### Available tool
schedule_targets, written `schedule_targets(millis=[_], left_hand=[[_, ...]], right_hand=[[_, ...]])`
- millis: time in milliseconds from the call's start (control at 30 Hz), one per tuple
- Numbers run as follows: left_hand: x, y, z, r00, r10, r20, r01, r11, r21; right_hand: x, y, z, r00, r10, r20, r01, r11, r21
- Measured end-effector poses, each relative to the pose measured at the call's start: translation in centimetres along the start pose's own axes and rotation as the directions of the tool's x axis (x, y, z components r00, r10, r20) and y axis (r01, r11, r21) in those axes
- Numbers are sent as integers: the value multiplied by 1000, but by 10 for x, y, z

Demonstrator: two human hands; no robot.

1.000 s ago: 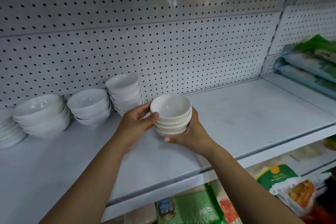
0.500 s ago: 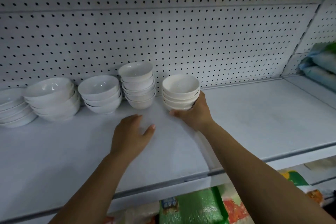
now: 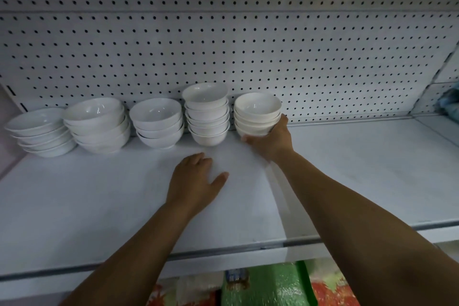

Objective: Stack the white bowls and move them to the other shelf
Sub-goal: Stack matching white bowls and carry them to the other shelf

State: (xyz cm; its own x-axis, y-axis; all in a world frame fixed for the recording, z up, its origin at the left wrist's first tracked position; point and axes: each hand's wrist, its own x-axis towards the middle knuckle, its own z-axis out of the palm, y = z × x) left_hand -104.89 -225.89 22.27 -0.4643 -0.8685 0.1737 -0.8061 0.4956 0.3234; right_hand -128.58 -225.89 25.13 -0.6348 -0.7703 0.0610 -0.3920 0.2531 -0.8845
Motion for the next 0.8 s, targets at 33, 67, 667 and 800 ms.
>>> schedule_targets(millis=[33,67,667,800], left_hand=[[0,1,-1,1000,-6,7,6,1000,-15],[1,1,-1,1000,-15,10,16,999,-43],[-216,6,-33,939,-216,-267,135,947,-292],[-296,13,-35,904,-322,-282,257,935,-243]], right_hand=[[1,0,-4,1000,5,21,-4,999,-34],[-1,-1,-8,999,4,46,-2,998,-58],[-213,19,-56,762,-319,564,514,827,-226],[-259,22,-51,652,-394,648,577,812,-87]])
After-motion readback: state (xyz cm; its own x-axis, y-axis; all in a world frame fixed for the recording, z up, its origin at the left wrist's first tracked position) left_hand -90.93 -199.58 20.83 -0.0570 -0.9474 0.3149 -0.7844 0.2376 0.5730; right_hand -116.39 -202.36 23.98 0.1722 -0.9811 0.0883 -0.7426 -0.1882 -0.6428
